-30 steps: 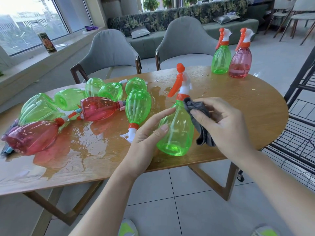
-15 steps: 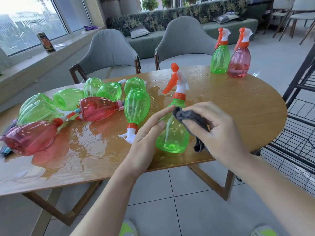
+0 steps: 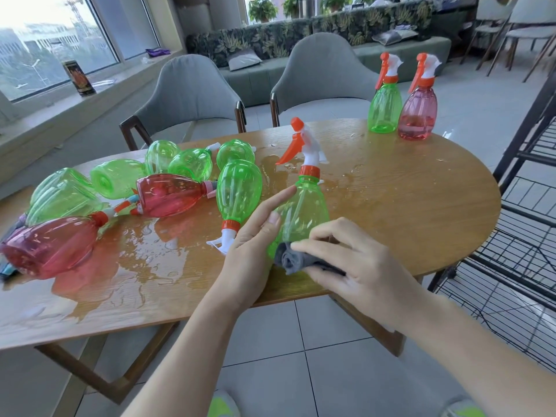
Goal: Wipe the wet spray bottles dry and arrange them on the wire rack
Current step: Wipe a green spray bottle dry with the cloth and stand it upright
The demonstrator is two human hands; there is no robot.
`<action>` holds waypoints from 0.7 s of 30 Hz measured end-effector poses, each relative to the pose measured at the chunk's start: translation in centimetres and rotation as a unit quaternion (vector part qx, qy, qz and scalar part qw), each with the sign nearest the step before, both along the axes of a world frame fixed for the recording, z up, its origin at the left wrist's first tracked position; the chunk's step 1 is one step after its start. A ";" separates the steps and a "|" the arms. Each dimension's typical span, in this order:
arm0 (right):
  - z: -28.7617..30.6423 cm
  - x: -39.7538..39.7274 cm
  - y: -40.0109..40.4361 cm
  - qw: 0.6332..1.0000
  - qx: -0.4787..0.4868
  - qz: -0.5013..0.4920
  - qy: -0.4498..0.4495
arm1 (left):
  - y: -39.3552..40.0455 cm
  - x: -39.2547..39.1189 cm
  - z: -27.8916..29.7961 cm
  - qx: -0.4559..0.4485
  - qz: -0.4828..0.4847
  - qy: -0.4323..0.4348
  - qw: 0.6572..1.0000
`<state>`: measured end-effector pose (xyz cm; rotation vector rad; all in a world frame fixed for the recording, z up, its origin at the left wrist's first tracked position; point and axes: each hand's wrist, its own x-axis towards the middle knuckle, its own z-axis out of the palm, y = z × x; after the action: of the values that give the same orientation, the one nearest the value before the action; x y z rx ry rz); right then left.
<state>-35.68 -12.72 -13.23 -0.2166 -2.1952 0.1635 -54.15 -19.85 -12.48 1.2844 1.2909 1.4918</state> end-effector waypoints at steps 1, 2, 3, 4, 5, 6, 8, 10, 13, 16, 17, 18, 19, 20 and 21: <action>0.2 0.0 0.3 1.000 -0.016 -0.005 0.017 | 0.0 -0.1 -0.1 0.003 -0.010 -0.008 1.000; 0.6 0.0 0.5 0.999 -0.037 -0.012 0.035 | 0.0 -0.2 -0.2 0.006 -0.017 -0.012 1.000; 1.0 0.1 0.8 0.997 -0.059 -0.021 0.053 | 0.0 -0.2 -0.4 0.009 -0.022 -0.012 1.000; 1.4 0.2 1.2 0.993 -0.084 -0.030 0.073 | 0.0 -0.3 -0.4 0.011 -0.027 -0.013 0.999; 1.8 0.3 1.6 0.988 -0.114 -0.037 0.093 | -0.1 -0.3 -0.4 0.013 -0.029 -0.008 0.999; 2.1 0.3 1.9 0.981 -0.150 -0.043 0.114 | -0.2 -0.3 -0.4 0.013 -0.028 0.000 1.000; 2.3 0.3 2.6 0.964 -0.212 -0.062 0.147 | -0.3 -0.2 -0.4 0.007 -0.019 0.021 1.000; 2.1 0.3 3.0 0.953 -0.250 -0.073 0.157 | -0.4 -0.1 -0.3 0.004 -0.017 0.033 0.999; 1.5 0.4 2.6 0.946 -0.285 -0.049 0.146 | -0.4 0.2 -0.2 0.013 -0.007 0.036 0.999; 0.7 0.5 1.9 0.950 -0.284 -0.012 0.125 | -0.3 0.3 -0.3 0.017 -0.012 0.008 1.000; 0.5 0.5 1.7 0.953 -0.279 -0.006 0.120 | -0.3 0.2 -0.4 0.016 -0.014 0.007 1.000; 0.5 0.6 1.7 0.955 -0.272 -0.006 0.115 | -0.3 0.2 -0.3 0.017 -0.012 0.012 1.000; 0.5 0.6 1.7 0.958 -0.264 -0.011 0.112 | -0.4 0.2 -0.2 0.019 -0.010 0.016 1.000; 0.7 0.6 1.9 0.960 -0.256 -0.019 0.113 | -0.3 0.2 -0.2 0.019 -0.012 0.016 1.000; 0.8 0.6 2.0 0.959 -0.255 -0.028 0.117 | -0.3 0.2 -0.2 0.021 -0.014 0.015 1.000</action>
<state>-35.11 -10.70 -12.38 -0.5170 -1.8732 0.6909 -53.94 -20.15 -12.68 1.3513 1.2618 1.4917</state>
